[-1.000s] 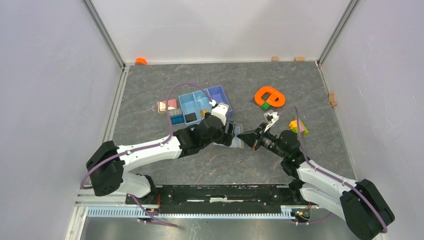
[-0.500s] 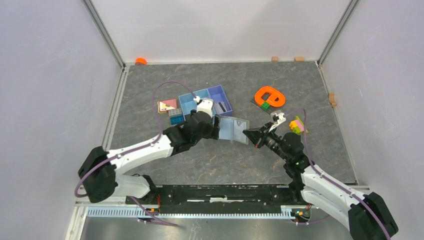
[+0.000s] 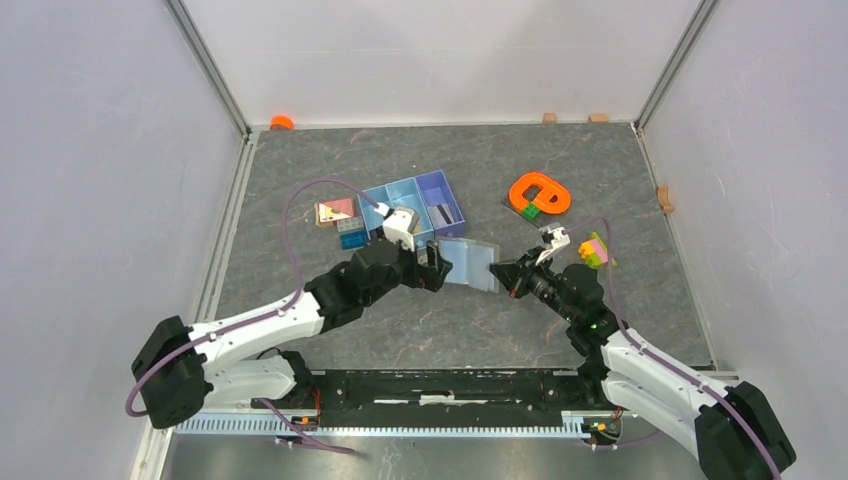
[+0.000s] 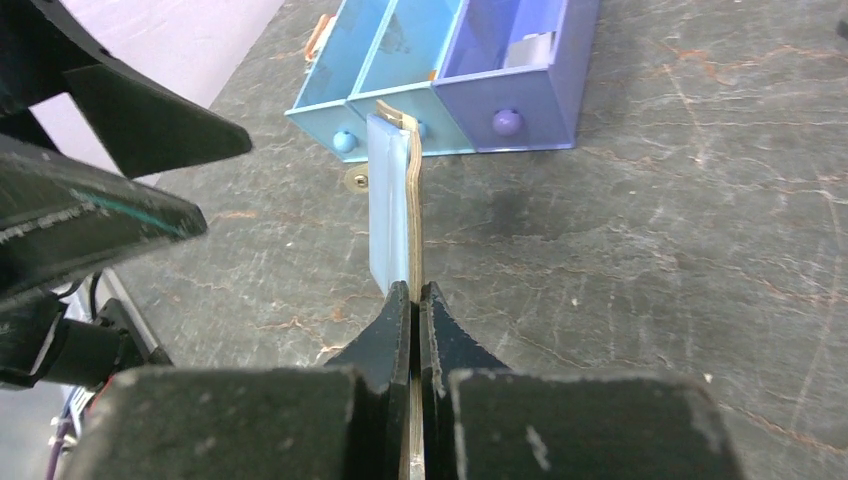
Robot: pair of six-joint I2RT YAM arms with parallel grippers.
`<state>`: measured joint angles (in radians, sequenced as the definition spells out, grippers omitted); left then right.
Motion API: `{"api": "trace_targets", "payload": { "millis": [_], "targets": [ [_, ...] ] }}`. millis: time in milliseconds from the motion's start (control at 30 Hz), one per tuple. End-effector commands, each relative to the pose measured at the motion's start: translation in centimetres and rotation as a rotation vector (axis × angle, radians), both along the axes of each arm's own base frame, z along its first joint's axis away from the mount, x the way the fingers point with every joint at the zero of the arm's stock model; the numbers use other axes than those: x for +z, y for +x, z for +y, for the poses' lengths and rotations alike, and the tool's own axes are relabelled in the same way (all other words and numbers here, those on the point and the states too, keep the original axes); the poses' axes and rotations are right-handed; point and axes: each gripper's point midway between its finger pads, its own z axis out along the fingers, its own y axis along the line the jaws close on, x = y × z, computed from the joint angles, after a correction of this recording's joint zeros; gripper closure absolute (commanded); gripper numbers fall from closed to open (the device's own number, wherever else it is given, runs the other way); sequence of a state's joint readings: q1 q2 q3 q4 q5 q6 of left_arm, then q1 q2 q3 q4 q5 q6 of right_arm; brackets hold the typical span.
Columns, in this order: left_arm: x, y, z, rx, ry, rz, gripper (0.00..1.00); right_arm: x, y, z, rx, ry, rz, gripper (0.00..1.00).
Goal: Take the credit cards out of the card holder
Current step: Remove the credit card from the card holder.
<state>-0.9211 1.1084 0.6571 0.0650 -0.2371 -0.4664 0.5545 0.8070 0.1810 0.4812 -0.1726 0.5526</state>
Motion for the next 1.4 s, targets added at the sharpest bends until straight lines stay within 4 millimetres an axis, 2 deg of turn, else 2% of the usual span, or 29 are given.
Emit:
{"api": "trace_targets", "payload": {
  "millis": [0, 133, 200, 267, 400, 567, 600, 733, 833, 900, 1000, 1200, 1367],
  "targets": [
    [2.4, -1.0, -4.0, -0.133, 0.005, -0.115, 0.0, 3.3, -0.3, 1.7, 0.093, 0.082, -0.088, 1.0],
    [1.5, -2.0, -6.1, -0.174, 0.135, -0.14, 0.0, 3.4, -0.6, 2.2, 0.122, 0.098, -0.08, 1.0],
    [1.2, -2.4, -6.8, -0.181, 0.189, -0.159, 0.03, 3.4, -0.6, 2.1, 0.119, 0.103, -0.081, 1.0],
    [0.7, -2.4, -7.0, -0.162, 0.245, -0.168, 0.05, 3.5, -0.6, 2.0, 0.111, 0.109, -0.085, 1.0],
    [-0.9, -1.9, -7.2, -0.118, 0.354, -0.143, 0.0, 3.6, -0.7, 2.0, 0.114, 0.121, -0.085, 1.0],
    [-2.3, -1.0, -7.4, -0.063, 0.444, -0.122, 0.0, 3.7, -0.9, 2.3, 0.131, 0.134, -0.079, 1.0],
    [-2.3, -0.9, -7.2, -0.048, 0.454, -0.12, 0.03, 3.7, -0.9, 2.3, 0.132, 0.134, -0.078, 1.0],
    [-1.7, -0.4, -6.2, -0.017, 0.423, -0.111, 0.18, 3.5, -0.8, 2.1, 0.12, 0.128, -0.076, 1.0],
    [-1.4, -0.3, -5.8, -0.034, 0.365, -0.088, 0.25, 3.5, -0.7, 2.0, 0.111, 0.121, -0.075, 1.0],
    [-1.4, -0.4, -5.7, -0.053, 0.338, -0.069, 0.25, 3.5, -0.6, 2.1, 0.112, 0.119, -0.075, 1.0],
    [-1.4, -0.6, -6.0, -0.089, 0.297, -0.043, 0.19, 3.4, -0.6, 2.0, 0.11, 0.112, -0.074, 1.0],
    [-1.3, -1.0, -6.3, -0.134, 0.243, -0.016, 0.12, 3.3, -0.7, 2.2, 0.124, 0.111, -0.065, 1.0],
    [-2.1, -0.1, -5.5, -0.102, 0.237, 0.033, 0.15, 3.4, -0.9, 2.4, 0.14, 0.117, -0.068, 1.0]
  ]
}}
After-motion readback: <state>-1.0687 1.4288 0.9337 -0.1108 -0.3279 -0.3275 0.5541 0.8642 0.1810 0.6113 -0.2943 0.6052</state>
